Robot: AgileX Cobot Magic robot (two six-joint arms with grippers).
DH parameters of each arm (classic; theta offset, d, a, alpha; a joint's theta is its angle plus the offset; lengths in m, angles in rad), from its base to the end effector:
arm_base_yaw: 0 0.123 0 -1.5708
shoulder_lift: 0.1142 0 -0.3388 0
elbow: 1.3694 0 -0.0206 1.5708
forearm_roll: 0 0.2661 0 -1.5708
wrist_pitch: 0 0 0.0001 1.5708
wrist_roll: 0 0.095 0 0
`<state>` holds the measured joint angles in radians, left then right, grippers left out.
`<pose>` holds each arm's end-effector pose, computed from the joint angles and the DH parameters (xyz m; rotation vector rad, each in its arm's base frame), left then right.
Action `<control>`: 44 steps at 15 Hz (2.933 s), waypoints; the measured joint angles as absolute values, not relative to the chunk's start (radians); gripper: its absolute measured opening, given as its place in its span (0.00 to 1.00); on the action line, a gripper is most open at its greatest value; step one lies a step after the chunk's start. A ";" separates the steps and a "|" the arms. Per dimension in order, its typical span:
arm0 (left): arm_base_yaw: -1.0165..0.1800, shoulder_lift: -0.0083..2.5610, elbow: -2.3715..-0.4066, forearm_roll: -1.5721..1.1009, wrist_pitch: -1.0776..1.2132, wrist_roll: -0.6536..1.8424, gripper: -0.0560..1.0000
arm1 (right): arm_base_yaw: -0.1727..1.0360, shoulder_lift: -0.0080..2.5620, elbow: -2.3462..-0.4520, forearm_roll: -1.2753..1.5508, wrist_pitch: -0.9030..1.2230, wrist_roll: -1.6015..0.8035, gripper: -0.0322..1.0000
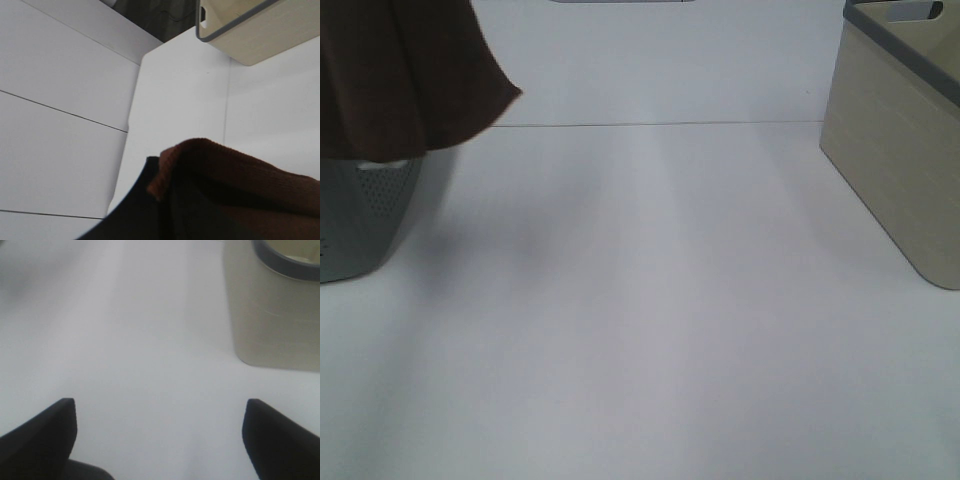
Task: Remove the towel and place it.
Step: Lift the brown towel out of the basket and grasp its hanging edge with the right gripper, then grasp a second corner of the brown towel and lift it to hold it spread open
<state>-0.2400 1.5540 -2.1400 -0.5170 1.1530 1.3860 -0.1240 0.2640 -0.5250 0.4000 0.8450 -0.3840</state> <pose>0.2863 -0.1143 0.6071 1.4684 1.2838 0.1389 0.0131 0.0263 0.3182 -0.1720 2.0013 0.1499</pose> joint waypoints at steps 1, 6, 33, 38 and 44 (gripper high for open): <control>-0.303 1.605 -2.140 -0.461 1.170 1.351 0.05 | -0.124 0.347 -0.525 0.597 0.809 -0.569 0.79; -0.477 1.747 -2.140 -0.378 1.171 1.323 0.05 | -0.124 0.592 -0.525 1.170 0.794 -1.147 0.79; -0.633 1.853 -2.140 -0.347 1.176 1.327 0.05 | 0.201 1.495 -0.702 1.728 0.646 -1.918 0.78; -0.633 1.853 -2.140 -0.347 1.184 1.328 0.05 | 0.201 1.652 -0.702 1.729 0.731 -1.942 0.77; -0.633 1.853 -2.140 -0.332 1.184 1.330 0.05 | 0.201 1.803 -0.703 1.695 0.726 -1.964 0.72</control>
<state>-0.6330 1.8530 -2.1400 -0.3320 1.1840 1.3300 0.2010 1.8030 -0.7030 1.6950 0.7260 -1.9640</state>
